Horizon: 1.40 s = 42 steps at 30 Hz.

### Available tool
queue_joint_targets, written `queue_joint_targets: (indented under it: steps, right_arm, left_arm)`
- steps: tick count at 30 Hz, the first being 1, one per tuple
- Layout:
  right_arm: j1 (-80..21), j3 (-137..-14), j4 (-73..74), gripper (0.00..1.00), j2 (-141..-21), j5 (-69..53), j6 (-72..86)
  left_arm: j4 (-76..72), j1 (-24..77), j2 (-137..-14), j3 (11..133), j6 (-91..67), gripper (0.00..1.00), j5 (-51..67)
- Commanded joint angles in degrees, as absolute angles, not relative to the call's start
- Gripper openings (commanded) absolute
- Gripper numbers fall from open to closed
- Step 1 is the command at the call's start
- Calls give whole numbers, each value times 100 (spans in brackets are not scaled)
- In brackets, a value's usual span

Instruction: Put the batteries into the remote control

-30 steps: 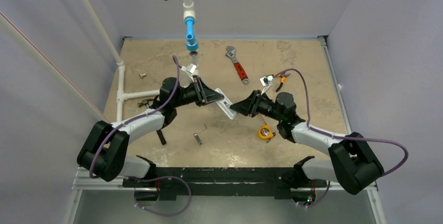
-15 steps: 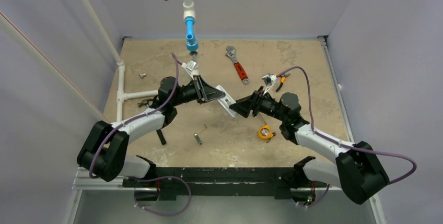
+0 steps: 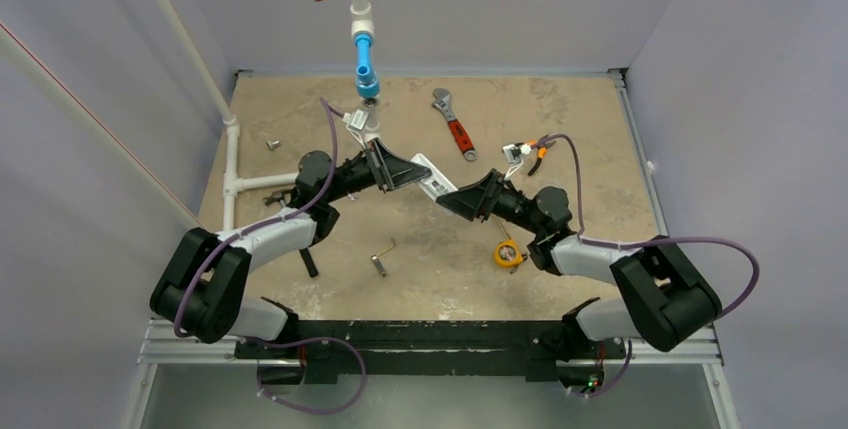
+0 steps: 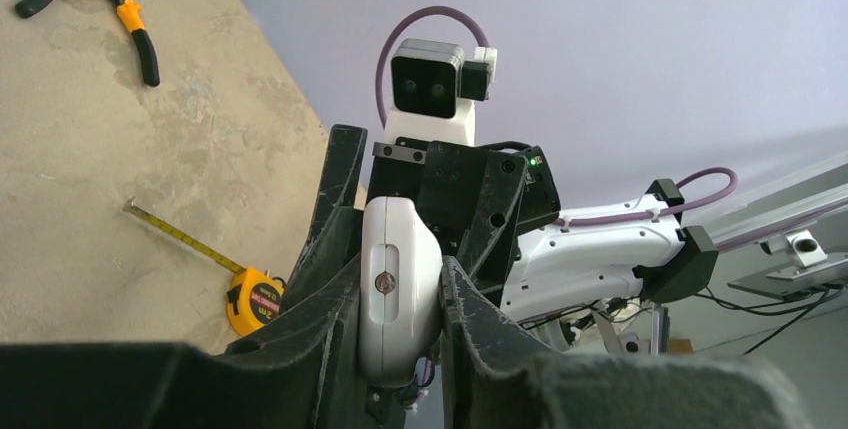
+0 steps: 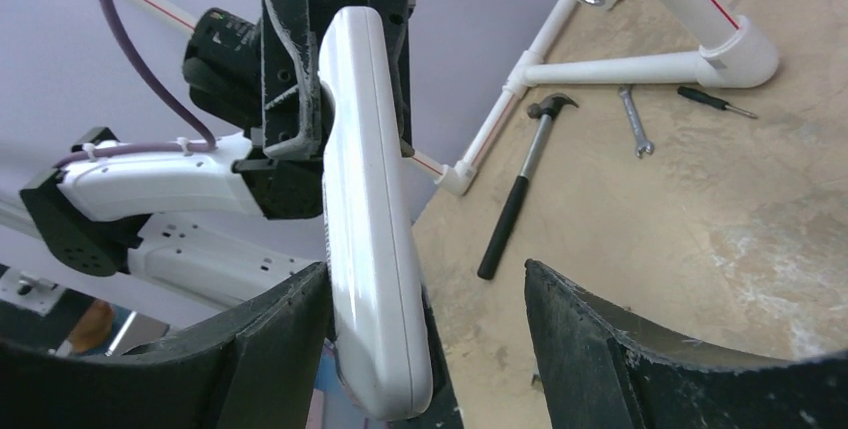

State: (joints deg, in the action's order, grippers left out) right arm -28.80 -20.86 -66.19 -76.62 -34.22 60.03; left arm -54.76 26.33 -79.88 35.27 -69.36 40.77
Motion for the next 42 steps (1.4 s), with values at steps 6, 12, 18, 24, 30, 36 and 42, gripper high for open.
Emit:
queue_joint_targets:
  steps: [6, 12, 18, 24, 30, 36, 42]
  right_arm:
    - [-2891, -2070, -8026, 68, -7863, -3333, 6606]
    - [-2892, -2134, -7575, 52, -7780, -3404, 6382]
    - [-2891, -2229, -7365, 34, -7799, -3550, 6251]
    - [-2891, -2271, -7496, 9, -7917, -3586, 6179]
    - [-2890, -2160, -6892, 0, -7575, -3157, 5568]
    - [-2900, -2177, -5743, 0, -6975, -2899, 4691]
    - [-2906, -1950, -4832, 0, -6506, -2040, 3786]
  left_arm:
    - [-5858, 2597, -7928, 3492, -6890, 0, 4166]
    - [-5854, 2592, -7941, 3493, -6881, 0, 4166]
    - [-5854, 2593, -7947, 3490, -6881, 0, 4168]
    - [-5750, 2567, -7954, 3515, -6899, 6, 4192]
    - [-5650, 2549, -7926, 3524, -6863, 31, 4170]
    - [-5342, 2544, -7820, 3524, -6762, 93, 4065]
    - [-3716, 2533, -7364, 3657, -6150, 100, 3472]
